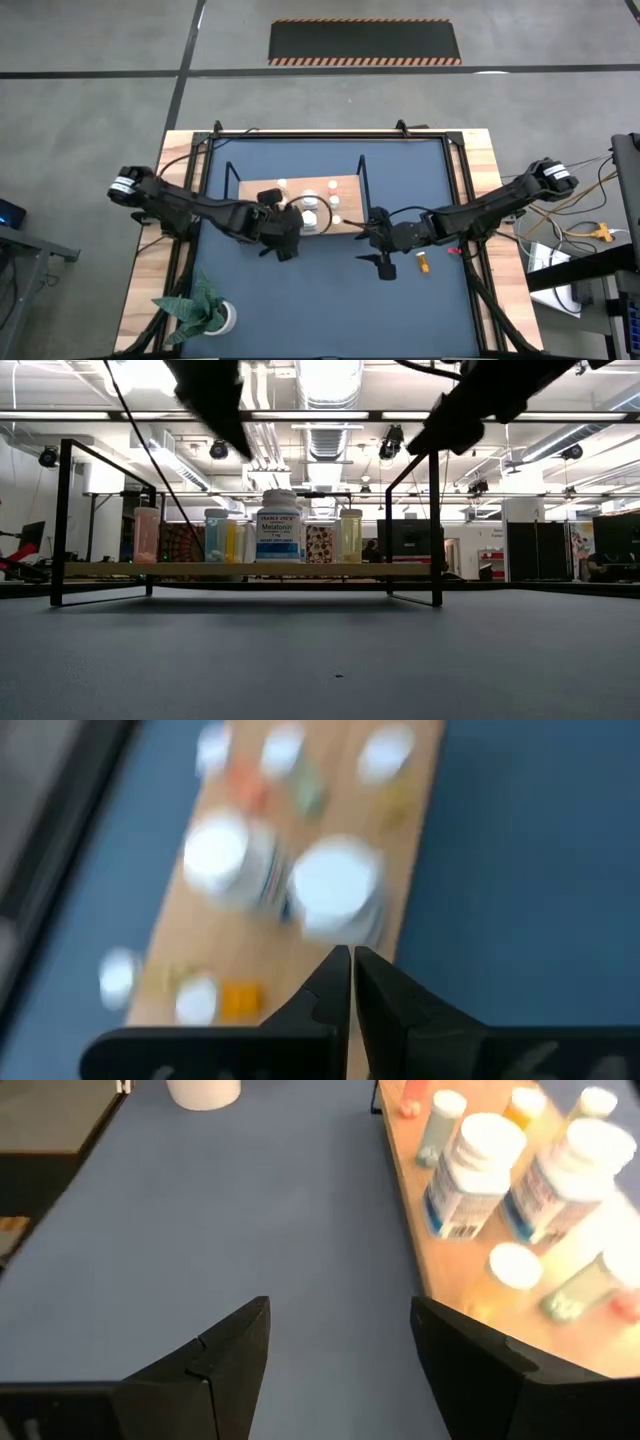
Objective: Pick and place medicine bottles onto shelf by color
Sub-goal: Put the orange pill bottle on the shelf
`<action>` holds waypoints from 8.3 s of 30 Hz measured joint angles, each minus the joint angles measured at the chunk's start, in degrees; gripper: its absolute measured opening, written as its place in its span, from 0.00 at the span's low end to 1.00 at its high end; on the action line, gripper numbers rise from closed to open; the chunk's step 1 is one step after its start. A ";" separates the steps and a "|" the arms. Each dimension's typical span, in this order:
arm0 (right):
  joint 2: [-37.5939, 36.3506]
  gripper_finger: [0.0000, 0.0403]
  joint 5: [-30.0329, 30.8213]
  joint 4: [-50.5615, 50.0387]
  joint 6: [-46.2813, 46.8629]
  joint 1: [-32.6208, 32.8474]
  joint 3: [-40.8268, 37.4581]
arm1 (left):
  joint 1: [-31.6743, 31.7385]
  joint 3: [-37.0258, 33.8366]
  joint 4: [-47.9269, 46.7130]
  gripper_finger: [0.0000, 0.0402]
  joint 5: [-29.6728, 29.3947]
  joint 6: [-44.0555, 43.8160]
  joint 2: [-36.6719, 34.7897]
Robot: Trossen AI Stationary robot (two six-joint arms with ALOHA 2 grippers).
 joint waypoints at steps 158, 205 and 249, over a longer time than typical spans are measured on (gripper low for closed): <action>12.15 0.24 2.48 50.36 -18.07 2.71 -9.84 | -8.69 -11.02 68.75 0.50 -3.85 29.85 7.19; 12.11 0.24 2.59 50.33 -18.16 2.34 -9.88 | -7.99 -11.07 68.90 0.24 -2.18 29.80 7.43; 12.04 0.27 2.35 49.17 -17.51 2.34 -9.86 | -7.99 -11.26 68.78 0.24 -1.51 29.63 7.50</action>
